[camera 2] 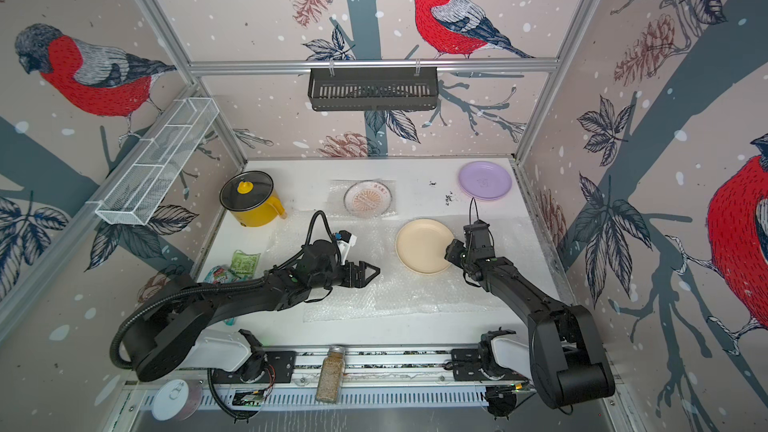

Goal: Unpack dinner plates from bubble wrap
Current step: Pick up the plate from the bubble wrap.

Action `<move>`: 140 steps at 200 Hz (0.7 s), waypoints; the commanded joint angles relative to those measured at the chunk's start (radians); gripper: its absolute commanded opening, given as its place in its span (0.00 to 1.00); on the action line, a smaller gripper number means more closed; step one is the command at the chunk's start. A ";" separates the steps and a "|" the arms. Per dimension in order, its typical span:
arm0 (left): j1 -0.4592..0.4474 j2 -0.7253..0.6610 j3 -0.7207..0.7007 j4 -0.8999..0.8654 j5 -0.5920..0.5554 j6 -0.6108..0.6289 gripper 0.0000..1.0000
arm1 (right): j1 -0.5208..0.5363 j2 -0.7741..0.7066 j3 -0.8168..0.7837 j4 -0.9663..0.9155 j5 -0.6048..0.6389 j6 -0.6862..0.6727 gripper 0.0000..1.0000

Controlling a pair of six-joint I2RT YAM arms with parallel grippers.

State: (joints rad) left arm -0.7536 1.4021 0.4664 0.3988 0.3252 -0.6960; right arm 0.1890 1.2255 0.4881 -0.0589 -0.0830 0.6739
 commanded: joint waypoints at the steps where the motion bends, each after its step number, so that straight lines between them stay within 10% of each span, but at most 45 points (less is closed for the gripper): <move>1: -0.001 0.011 -0.024 0.013 -0.052 0.007 0.98 | 0.006 0.016 0.016 0.024 0.027 -0.014 0.46; 140: -0.001 0.038 -0.094 0.078 -0.055 -0.017 0.97 | 0.043 0.140 0.075 -0.014 0.143 -0.016 0.08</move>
State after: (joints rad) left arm -0.7544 1.4349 0.3790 0.5003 0.2844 -0.7013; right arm 0.2279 1.3491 0.5491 -0.0559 0.0288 0.6579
